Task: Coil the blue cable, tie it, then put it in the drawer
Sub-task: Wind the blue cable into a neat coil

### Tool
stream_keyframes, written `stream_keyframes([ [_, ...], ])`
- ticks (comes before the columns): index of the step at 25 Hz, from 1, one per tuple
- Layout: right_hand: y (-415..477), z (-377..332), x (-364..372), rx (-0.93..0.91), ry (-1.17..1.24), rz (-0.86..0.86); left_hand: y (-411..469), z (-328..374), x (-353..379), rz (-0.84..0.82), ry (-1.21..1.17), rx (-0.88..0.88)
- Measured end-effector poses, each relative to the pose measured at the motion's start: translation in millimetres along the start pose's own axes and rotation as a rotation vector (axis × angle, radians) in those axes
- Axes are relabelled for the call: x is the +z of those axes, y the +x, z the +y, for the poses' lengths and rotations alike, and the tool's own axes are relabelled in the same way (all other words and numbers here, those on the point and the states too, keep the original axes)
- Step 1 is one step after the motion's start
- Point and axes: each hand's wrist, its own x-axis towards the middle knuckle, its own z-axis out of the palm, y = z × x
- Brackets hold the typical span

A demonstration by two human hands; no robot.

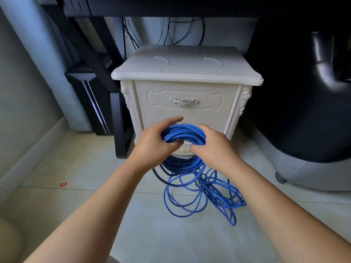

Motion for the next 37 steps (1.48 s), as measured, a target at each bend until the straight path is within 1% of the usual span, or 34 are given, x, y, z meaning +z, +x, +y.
stream_keyframes([
  [2, -1, 0, 1, 0.020, 0.079, 0.036, 0, 0, 2, -0.006, -0.191, -0.087],
  [5, 3, 1, 0, 0.049, 0.179, 0.077, -1, 6, 8, 0.067, -0.336, -0.084],
  [7, 3, -1, -3, 0.044, 0.275, 0.025, -1, 10, 10, 0.106, -0.384, -0.095],
  [10, -2, -5, -10, 0.031, 0.509, -0.088, 1, 9, 6, 0.113, -0.436, -0.171],
  [12, -3, -7, -16, 0.045, 0.631, -0.107, 1, 7, 3, 0.106, -0.474, -0.223],
  [14, 0, -5, -16, 0.096, 0.693, -0.130, 1, 7, 3, 0.128, -0.525, -0.263],
  [16, 2, -2, -14, 0.159, 0.684, -0.179, 1, 7, 3, 0.165, -0.572, -0.297],
  [18, 0, -1, -12, 0.181, 0.632, -0.228, 3, 4, 0, 0.209, -0.615, -0.329],
  [21, -7, -3, -15, 0.156, 0.590, -0.285, 5, 0, -4, 0.288, -0.647, -0.369],
  [24, -14, -5, -6, 0.136, 0.492, -0.314, 3, 3, -1, 0.360, -0.726, -0.403],
  [26, -15, -6, 7, 0.186, 0.546, -0.247, -1, 8, 8, 0.389, -0.760, -0.409],
  [28, -13, -6, 16, 0.275, 0.690, -0.105, -8, 15, 21, 0.396, -0.782, -0.435],
  [30, -11, -6, 19, 0.342, 0.846, 0.028, -14, 20, 32, 0.370, -0.827, -0.442],
  [31, -9, -5, 20, 0.353, 0.887, 0.085, -15, 21, 36, 0.344, -0.838, -0.446],
  [34, -5, -1, 20, 0.349, 0.859, 0.178, -12, 17, 34, 0.216, -0.848, -0.505],
  [37, -1, 0, 14, 0.308, 0.791, 0.163, -5, 12, 19, 0.062, -0.809, -0.584],
])
